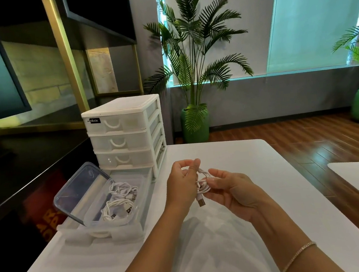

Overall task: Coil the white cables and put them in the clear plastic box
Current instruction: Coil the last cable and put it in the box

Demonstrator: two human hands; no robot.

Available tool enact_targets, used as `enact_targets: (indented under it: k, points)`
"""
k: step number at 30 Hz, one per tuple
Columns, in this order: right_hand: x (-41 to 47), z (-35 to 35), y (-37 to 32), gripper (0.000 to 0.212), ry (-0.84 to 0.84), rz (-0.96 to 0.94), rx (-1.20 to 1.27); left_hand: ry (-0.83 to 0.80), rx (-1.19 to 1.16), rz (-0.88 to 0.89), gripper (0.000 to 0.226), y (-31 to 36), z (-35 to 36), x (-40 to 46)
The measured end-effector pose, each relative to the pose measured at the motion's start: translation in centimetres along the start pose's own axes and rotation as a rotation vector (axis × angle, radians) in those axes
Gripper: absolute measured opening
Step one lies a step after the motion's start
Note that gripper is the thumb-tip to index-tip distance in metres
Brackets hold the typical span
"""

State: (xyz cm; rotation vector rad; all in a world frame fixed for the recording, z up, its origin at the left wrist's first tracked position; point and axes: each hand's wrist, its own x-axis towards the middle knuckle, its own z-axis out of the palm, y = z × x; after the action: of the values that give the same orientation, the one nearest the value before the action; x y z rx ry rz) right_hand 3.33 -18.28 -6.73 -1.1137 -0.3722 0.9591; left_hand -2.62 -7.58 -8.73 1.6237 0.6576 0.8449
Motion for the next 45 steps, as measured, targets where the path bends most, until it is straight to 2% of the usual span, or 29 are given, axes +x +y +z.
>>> enact_targets:
  k: [3, 8, 11, 14, 18, 22, 25, 29, 31, 37, 45]
  points:
    - [0.3, 0.2, 0.2, 0.03, 0.015, -0.016, -0.057, 0.008, 0.072, 0.05, 0.029, 0.0, 0.1, 0.0]
    - [0.4, 1.3, 0.6, 0.023, 0.047, -0.085, -0.355, 0.08, 0.083, 0.103, 0.023, 0.2, 0.2, -0.1]
    - [0.4, 1.4, 0.5, 0.012, 0.1, -0.111, -0.371, 0.086, -0.063, 0.063, 0.027, 0.3, 0.0, 0.1]
    - [0.4, 1.1, 0.2, 0.012, 0.15, -0.104, -0.283, 0.07, -0.281, -0.053, 0.028, 0.8, 0.4, 0.3]
    - [0.4, 0.9, 0.2, 0.012, 0.143, -0.099, -0.23, 0.002, -0.557, -0.236, 0.02, 1.3, 0.5, 0.2]
    - [0.5, 0.7, 0.4, 0.01, 0.103, -0.086, -0.245, -0.018, -0.793, -0.338, 0.026, 1.8, 0.2, 0.0]
    - [0.6, 0.6, 0.5, 0.012, 0.085, -0.069, -0.263, -0.012, -0.847, -0.39, 0.024, 2.0, 0.2, -0.2]
    - [0.7, 0.7, 0.5, 0.014, 0.166, -0.102, -0.317, -0.018, -0.871, -0.416, 0.024, 2.2, 0.1, -0.7]
    - [0.8, 1.2, 0.4, 0.014, 0.197, -0.115, -0.325, -0.012, -0.82, -0.39, 0.02, 2.2, -0.2, -0.6]
    - [1.4, 3.4, 0.5, 0.015, 0.222, -0.124, -0.408, 0.062, -0.328, -0.155, 0.018, 1.7, -3.2, -0.1]
    - [3.8, 9.9, 1.2, 0.014, 0.077, -0.075, -0.666, 0.068, 0.217, -0.011, 0.012, 2.6, -12.8, 1.3]
